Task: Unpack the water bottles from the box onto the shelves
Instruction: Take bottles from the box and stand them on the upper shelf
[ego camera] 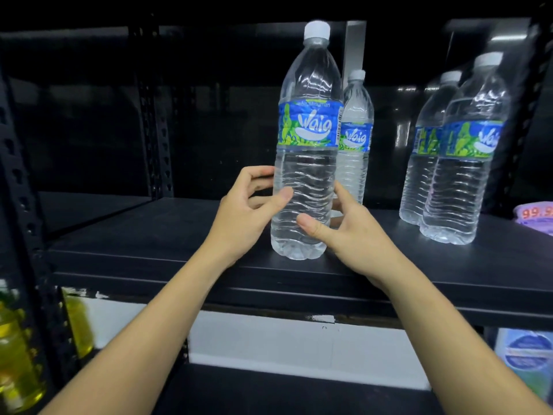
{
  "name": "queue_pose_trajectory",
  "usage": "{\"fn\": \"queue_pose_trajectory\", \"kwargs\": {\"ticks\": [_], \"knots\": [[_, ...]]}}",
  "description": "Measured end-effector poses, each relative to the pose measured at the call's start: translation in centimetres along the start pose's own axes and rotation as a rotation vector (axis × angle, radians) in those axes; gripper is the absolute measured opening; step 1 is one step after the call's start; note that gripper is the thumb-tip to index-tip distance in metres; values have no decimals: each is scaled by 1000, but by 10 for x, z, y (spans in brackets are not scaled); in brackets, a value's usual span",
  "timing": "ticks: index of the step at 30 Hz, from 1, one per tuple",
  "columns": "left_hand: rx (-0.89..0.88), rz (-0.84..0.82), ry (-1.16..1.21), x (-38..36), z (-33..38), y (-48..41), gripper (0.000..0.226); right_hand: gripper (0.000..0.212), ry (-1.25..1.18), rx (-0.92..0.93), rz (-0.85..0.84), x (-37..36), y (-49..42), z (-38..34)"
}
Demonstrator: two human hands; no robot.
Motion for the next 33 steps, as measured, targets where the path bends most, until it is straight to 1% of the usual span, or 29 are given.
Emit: {"fn": "queue_pose_trajectory", "kwargs": {"ticks": [2, 3, 5, 8, 11, 17, 19, 22, 23, 26, 29, 33], "knots": [[1, -58, -55, -3, 5, -2, 51, 67, 10, -11, 16, 10, 6, 4], [1, -82, -63, -6, 9, -3, 53, 72, 10, -27, 28, 16, 9, 7], [-4, -126, -73, -12, 13, -6, 53, 80, -13, -56, 42, 27, 15, 8], [-5, -195, -67, -23, 13, -11, 52, 85, 20, -84, 49, 41, 27, 7], [-1, -212, -36, -34, 13, -18, 57, 89, 63, -112, 51, 56, 33, 10], [21, -238, -68, -53, 14, -33, 61, 93, 129, -155, 2, 82, 31, 19], [35, -255, -78, -56, 13, -38, 62, 101, 172, -172, -8, 90, 26, 22], [70, -278, -60, -61, 9, -46, 57, 120, 213, -196, -24, 98, 18, 28], [87, -283, -35, -62, 7, -48, 56, 121, 215, -203, -26, 100, 15, 32], [115, -294, -13, -66, 1, -57, 53, 114, 175, -242, -37, 104, 8, 41], [113, -288, -84, -66, -3, -65, 52, 113, 125, -265, -47, 107, 1, 47], [102, -265, -175, -67, -8, -72, 55, 113, 75, -282, -46, 108, -9, 54]]}}
Point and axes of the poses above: each hand's wrist, its own y-axis away from the middle knuckle, its own x-axis out of the back of the hand, z = x × y, the point moved 2 cm from there along -y, towards the middle knuckle, and after that the axes turned 10 degrees about -z, right-handed, at the moved point
